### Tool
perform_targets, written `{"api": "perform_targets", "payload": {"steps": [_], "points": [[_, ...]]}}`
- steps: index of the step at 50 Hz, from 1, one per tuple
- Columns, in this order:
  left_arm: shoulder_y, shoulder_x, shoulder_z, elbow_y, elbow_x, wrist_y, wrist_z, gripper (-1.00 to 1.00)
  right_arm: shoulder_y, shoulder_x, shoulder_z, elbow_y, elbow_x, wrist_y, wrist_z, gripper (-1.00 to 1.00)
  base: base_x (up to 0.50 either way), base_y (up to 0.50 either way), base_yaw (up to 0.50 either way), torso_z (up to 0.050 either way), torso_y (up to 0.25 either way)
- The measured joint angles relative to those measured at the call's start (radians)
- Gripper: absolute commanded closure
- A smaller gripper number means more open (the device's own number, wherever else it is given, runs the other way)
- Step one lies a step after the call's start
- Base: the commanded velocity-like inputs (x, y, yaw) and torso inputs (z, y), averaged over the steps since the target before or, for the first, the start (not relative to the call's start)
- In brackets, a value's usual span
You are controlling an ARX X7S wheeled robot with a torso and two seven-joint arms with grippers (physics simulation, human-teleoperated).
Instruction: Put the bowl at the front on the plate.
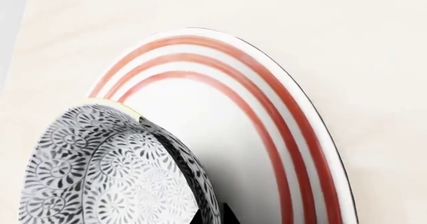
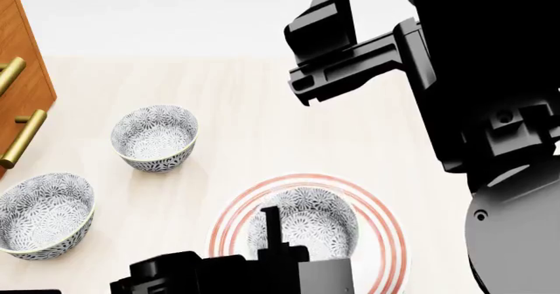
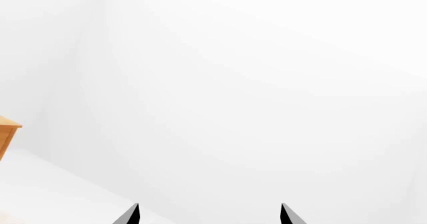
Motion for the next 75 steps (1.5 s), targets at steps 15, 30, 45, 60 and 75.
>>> {"api": "perform_targets", "payload": {"steps": [15,30,45,60,75], "points": [[0.009,0.000,-0.003,-0.006,0.015,0.019,-0.008,-1.00,-0.006,0.004,0.000,0.002,0.006,-0.008,0.003,-1.00,0.00,0.00,0.00,0.000,0.000],[-0.011,0.000,-0.009,-0.007,-0.052,0.050,-0.009,-1.00,-0.003,0.006,-0.006,0.009,0.008,-0.017,0.005,-1.00,0.00,0.00,0.00,0.000,0.000],[-0.072,0.001,-0.017,-0.013,-0.241,0.109,-0.011,-1.00,-0.002,0.007,-0.005,0.007,0.015,-0.018,0.013,-1.00,0.00,0.00,0.00,0.000,0.000],[-0.129,-0.001,-0.041,-0.033,-0.442,0.165,-0.002,-1.00,0.005,0.005,-0.007,0.002,0.025,-0.011,0.023,-1.00,0.00,0.00,0.00,0.000,0.000],[-0.161,-0.025,-0.115,-0.034,-0.564,0.188,-0.027,-1.00,0.009,0.003,-0.008,-0.007,0.034,-0.004,0.035,-1.00,0.00,0.00,0.00,0.000,0.000]]}}
